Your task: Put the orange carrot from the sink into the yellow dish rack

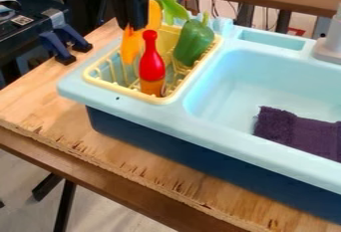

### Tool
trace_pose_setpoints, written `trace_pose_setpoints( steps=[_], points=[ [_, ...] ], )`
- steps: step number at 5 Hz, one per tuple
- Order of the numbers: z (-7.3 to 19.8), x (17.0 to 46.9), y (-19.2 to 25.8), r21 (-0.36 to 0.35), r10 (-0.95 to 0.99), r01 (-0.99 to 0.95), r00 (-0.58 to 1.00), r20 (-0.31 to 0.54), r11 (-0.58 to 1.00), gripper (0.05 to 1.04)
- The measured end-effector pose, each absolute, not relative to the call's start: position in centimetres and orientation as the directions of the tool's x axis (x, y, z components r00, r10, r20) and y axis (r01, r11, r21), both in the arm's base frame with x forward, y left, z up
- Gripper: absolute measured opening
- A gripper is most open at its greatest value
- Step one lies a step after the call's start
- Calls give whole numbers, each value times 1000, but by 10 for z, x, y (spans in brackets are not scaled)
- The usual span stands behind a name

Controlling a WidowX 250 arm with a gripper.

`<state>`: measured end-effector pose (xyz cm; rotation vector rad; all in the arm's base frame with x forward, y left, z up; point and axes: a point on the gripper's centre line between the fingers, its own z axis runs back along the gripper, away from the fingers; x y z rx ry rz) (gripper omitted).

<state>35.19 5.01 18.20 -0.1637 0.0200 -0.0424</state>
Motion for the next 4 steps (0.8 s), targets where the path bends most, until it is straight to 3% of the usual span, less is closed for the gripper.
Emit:
trace_pose_setpoints(
  steps=[3,4],
  points=[
    [152,358,60,-165,-90,77,993,-74,983,234],
    [147,357,69,-197,-92,77,993,-72,977,286]
  ],
)
